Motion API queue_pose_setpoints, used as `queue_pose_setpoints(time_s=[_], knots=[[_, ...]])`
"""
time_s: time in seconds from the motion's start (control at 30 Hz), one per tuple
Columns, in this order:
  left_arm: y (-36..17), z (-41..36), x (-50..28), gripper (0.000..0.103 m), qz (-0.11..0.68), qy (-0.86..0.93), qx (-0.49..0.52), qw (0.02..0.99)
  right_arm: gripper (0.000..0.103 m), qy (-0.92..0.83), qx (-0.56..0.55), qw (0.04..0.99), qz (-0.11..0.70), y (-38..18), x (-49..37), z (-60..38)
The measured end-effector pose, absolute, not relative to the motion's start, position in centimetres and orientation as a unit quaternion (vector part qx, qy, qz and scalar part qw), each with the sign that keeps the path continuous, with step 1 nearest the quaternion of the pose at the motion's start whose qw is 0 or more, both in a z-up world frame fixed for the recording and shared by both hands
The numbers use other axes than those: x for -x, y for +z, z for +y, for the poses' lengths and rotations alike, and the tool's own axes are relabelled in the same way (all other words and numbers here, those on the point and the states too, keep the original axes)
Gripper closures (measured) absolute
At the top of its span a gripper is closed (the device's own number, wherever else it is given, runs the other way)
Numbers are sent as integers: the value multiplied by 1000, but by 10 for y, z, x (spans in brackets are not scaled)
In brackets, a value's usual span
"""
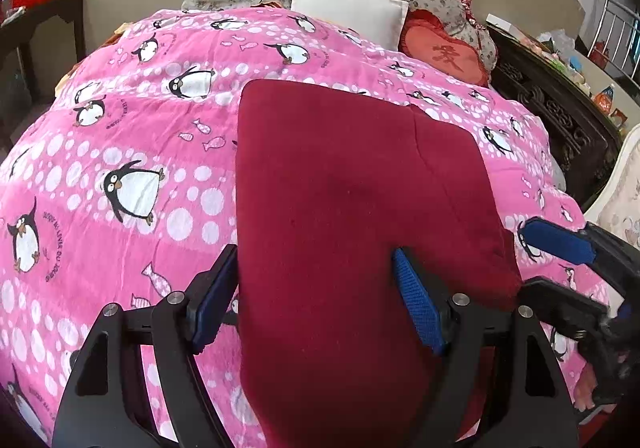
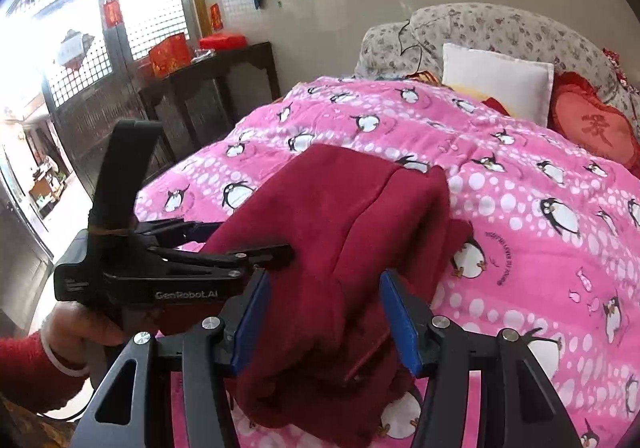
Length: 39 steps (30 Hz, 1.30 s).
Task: Fold small clothes
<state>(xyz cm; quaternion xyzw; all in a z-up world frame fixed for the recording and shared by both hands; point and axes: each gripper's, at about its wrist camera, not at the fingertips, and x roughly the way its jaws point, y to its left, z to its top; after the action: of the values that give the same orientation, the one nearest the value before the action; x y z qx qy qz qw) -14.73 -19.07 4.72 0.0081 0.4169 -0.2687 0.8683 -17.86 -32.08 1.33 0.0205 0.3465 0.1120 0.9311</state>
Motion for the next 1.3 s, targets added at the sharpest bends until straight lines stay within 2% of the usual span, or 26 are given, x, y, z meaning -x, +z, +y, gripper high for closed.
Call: queue_pose_setpoints(time_s=[0.1,0.23,0.4,0.77,1.3], knots=[[49,-189,154,25,411,-263,-12,873,49,101,-16,917,386,-10,168,-317],[55,-184,163,25,396,-252,-19,883,49,99,-68,923,367,3,180,-327],[65,-176,174,25,371,-229,-18,900,48,45,-56,939,337,27,206,-323],[85,-170,203,25,336,-215,-36,916,47,-5,-94,942,323,35,235,-325],[87,-164,214,25,329,-202,-41,921,43,-23,-101,942,319,31,230,-321]])
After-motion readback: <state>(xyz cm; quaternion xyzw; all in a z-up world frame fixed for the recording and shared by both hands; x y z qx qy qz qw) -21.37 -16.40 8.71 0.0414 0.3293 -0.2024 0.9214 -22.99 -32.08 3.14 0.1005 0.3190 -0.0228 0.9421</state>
